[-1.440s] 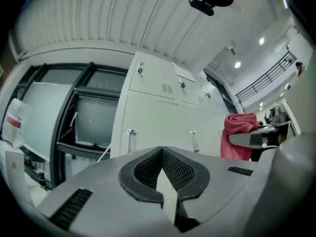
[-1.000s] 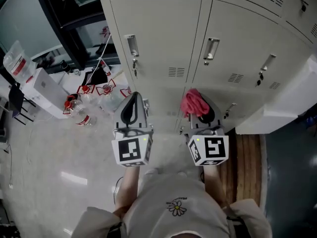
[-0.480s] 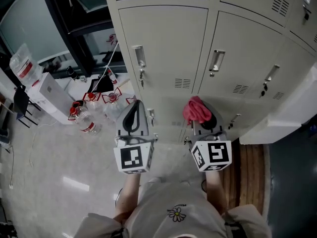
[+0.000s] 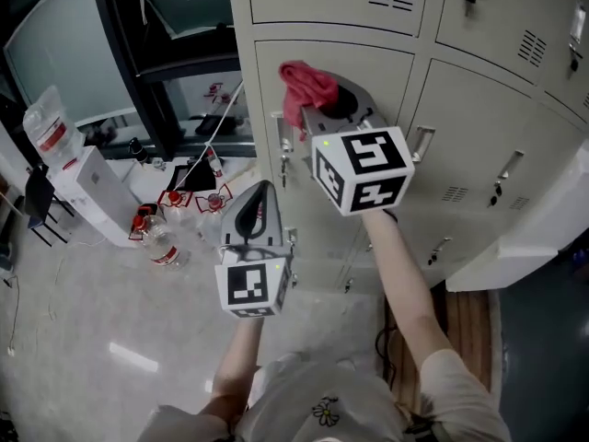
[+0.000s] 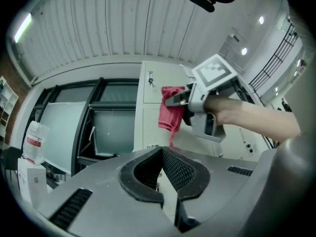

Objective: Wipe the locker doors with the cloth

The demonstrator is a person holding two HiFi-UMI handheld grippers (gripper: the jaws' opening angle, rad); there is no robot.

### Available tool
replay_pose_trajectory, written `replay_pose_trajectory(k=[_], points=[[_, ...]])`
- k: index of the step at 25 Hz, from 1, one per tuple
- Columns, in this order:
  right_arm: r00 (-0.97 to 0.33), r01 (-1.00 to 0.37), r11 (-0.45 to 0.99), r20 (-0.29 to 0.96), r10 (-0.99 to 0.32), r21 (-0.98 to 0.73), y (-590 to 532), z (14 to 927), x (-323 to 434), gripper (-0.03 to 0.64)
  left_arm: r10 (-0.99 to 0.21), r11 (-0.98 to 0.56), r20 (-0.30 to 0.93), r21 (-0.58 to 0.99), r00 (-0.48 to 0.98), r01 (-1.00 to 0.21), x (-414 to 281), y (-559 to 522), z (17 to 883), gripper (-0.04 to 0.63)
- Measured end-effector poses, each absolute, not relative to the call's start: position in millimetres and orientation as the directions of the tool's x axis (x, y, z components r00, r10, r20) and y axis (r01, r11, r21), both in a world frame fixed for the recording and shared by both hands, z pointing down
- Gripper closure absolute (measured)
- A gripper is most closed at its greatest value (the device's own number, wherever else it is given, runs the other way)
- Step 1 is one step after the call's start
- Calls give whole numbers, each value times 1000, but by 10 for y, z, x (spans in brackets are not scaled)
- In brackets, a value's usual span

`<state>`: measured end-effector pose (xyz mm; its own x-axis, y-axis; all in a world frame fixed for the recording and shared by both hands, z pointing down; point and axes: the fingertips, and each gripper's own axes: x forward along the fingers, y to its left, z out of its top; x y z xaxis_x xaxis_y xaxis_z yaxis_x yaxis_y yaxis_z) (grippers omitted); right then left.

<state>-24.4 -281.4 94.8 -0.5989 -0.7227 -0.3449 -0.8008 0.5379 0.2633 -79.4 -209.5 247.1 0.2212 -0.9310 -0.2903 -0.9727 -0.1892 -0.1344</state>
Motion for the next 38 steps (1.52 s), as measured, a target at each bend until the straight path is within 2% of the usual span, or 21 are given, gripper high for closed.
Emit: replay_pose_trajectory(k=[8,15,19,27,38], points=[[-536,-825,400,-325,-779,400,-3354,733,-959,588,-934,-168,-295,-129,200,-977,-1151,-2248,2419,578],[-500,-821,312,-339,-797,478,-3440,689,-1101,588,-942,-142,-292,-100,166,-985,-1374,-2336,2438,578],[-495,-827,317,-334,-802,464,-3434,713,-1016,588,-939,-152,-296,-98,174,-984,-1308,-2368,2408,578],[-395,-877,228,-365,-843,424,-3445,723,-147,588,-935,-204,-275,-98,223,-974,-1036,-2470,2449,578],[-164,-928,8,-388,-907,373,-3427,698,1412,588,-914,-263,-296,-86,277,-961,-632,-2561,2425,578]])
